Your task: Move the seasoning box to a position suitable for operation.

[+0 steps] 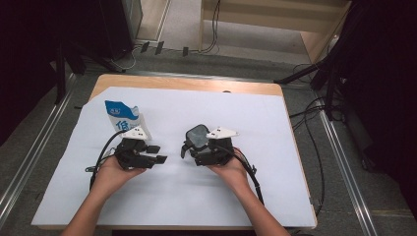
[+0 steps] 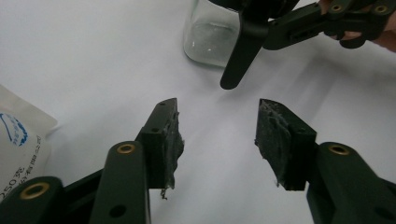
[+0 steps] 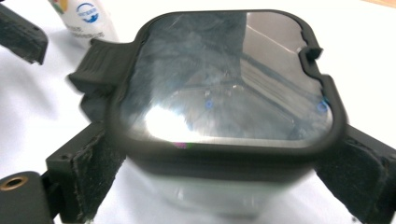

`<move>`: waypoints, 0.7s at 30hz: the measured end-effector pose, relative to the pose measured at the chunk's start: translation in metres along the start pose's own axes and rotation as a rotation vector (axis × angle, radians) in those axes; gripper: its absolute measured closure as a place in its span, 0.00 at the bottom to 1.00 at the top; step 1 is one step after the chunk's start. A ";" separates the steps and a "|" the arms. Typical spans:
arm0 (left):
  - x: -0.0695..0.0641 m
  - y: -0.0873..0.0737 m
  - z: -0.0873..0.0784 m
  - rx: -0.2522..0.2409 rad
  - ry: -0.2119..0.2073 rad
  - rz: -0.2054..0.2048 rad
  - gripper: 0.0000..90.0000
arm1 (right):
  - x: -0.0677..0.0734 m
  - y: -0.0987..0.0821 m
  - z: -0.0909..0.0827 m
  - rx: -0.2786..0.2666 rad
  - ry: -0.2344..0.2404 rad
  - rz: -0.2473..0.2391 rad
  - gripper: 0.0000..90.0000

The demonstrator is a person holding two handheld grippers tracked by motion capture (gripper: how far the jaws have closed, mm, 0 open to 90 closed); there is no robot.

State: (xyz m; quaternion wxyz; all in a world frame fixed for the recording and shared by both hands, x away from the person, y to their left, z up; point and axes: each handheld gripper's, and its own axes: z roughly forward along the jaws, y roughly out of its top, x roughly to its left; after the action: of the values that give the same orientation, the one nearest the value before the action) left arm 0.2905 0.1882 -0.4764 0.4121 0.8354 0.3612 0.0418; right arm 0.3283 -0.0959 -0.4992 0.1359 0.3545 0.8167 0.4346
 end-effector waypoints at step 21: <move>0.004 0.020 0.011 0.020 -0.077 0.020 1.00 | -0.016 -0.016 -0.058 -0.012 0.070 0.048 0.47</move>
State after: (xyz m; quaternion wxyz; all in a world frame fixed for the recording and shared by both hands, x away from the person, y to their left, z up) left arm 0.3087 0.1751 -0.4701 0.4170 0.8440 0.3371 0.0100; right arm 0.3014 -0.1488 -0.4798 0.0991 0.3577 0.8097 0.4546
